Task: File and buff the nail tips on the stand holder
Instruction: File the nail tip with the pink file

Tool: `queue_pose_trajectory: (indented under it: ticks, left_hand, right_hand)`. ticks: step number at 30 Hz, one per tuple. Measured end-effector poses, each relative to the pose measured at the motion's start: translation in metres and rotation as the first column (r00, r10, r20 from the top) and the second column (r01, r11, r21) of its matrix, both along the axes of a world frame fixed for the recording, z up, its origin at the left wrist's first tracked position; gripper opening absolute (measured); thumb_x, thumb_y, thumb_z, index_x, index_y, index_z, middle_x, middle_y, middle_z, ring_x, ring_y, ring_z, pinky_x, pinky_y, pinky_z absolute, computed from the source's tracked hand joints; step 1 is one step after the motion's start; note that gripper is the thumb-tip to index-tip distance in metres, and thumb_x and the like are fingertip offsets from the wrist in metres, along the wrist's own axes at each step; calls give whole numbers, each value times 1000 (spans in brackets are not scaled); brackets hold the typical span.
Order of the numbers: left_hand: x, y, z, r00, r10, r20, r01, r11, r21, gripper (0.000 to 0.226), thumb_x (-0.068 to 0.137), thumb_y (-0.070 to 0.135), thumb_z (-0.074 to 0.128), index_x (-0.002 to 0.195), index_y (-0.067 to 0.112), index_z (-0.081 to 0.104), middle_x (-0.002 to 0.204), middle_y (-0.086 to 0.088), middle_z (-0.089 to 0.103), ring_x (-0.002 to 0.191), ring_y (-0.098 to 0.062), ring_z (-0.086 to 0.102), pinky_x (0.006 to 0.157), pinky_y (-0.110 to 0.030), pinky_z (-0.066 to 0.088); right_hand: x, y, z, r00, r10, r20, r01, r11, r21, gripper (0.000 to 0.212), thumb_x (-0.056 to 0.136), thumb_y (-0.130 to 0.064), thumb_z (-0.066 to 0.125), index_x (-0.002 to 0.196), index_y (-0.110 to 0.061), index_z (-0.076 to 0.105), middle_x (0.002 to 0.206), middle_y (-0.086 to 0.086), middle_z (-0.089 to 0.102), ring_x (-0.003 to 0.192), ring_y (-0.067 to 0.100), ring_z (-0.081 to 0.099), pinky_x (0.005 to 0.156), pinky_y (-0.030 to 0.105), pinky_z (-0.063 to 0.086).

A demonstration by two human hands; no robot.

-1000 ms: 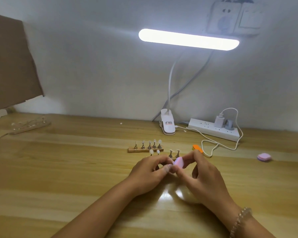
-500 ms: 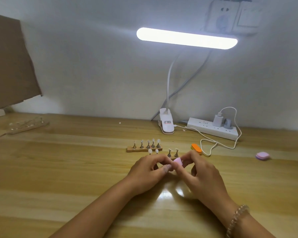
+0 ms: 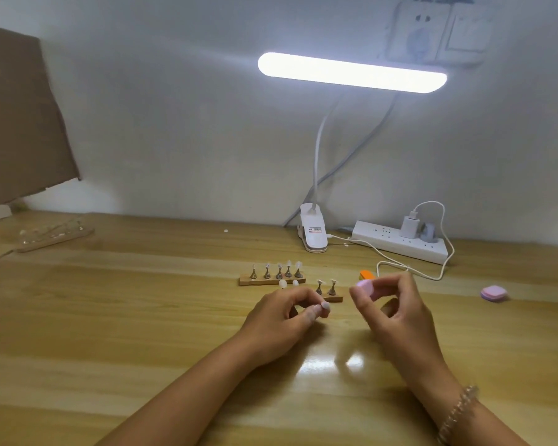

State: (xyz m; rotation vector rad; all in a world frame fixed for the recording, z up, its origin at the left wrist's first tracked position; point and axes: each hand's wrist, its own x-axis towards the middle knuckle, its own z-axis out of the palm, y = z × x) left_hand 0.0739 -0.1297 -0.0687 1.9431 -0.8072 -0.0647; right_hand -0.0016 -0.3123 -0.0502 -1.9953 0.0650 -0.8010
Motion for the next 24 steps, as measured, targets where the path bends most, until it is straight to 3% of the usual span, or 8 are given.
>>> queue_pose_trajectory:
  ticks: [4, 8, 10, 14, 16, 21, 24]
  left_hand:
    - [0, 0, 1, 1000, -1, -6, 1, 1000, 12, 15, 91, 33, 54, 96, 31, 69, 90, 16, 70, 65, -12, 56, 67, -45, 53]
    - [1, 1, 0, 1000, -5, 17, 4, 999, 44, 12, 94, 27, 58, 96, 33, 69, 88, 16, 69, 62, -7, 51, 66, -39, 50]
    - [1, 1, 0, 1000, -8, 28, 6, 998, 67, 13, 92, 30, 56, 94, 34, 68, 85, 19, 67, 62, -4, 50, 67, -36, 47]
    - [2, 1, 1, 998, 9, 55, -13, 996, 90, 14, 96, 27, 59, 93, 37, 68, 86, 20, 68, 61, -1, 48, 66, -31, 43]
    - [1, 0, 1, 999, 10, 53, -15, 996, 87, 15, 97, 23, 60, 94, 34, 69, 87, 19, 68, 62, -1, 48, 64, -31, 43]
    - [-1, 0, 4, 1000, 29, 11, -30, 999, 17, 13, 98, 21, 62, 92, 30, 69, 68, 25, 63, 42, -1, 50, 44, -19, 39]
    - [-3, 1, 5, 1000, 23, 19, -23, 1000, 13, 12, 96, 20, 64, 94, 29, 72, 56, 28, 59, 41, 1, 46, 43, -16, 36]
  right_hand:
    - [-1, 15, -7, 982, 154, -113, -178, 951, -252, 32, 75, -54, 70, 90, -31, 53, 90, -18, 65, 60, 15, 57, 58, 30, 49]
    - [3, 10, -9, 993, 58, -99, -86, 948, -305, 35, 74, -63, 66, 89, -34, 52, 89, -20, 65, 60, 10, 57, 57, 30, 48]
    - [0, 13, -10, 992, 92, -82, -116, 921, -371, 36, 74, -65, 64, 89, -35, 51, 90, -20, 64, 60, 12, 56, 55, 30, 48]
    - [3, 9, -8, 988, 97, -116, -126, 952, -278, 34, 75, -60, 68, 88, -32, 54, 87, -17, 67, 59, 9, 57, 57, 26, 45]
    - [2, 11, -8, 990, 101, -101, -128, 941, -313, 36, 75, -63, 66, 87, -31, 54, 87, -19, 66, 59, 11, 56, 56, 27, 44]
    - [2, 10, -7, 985, 110, -129, -138, 962, -234, 48, 71, -73, 59, 87, -28, 55, 84, -16, 67, 57, 10, 55, 58, 33, 48]
    - [-1, 12, -9, 989, 97, -110, -129, 932, -338, 45, 74, -71, 61, 88, -30, 51, 84, -18, 63, 59, 10, 55, 55, 27, 45]
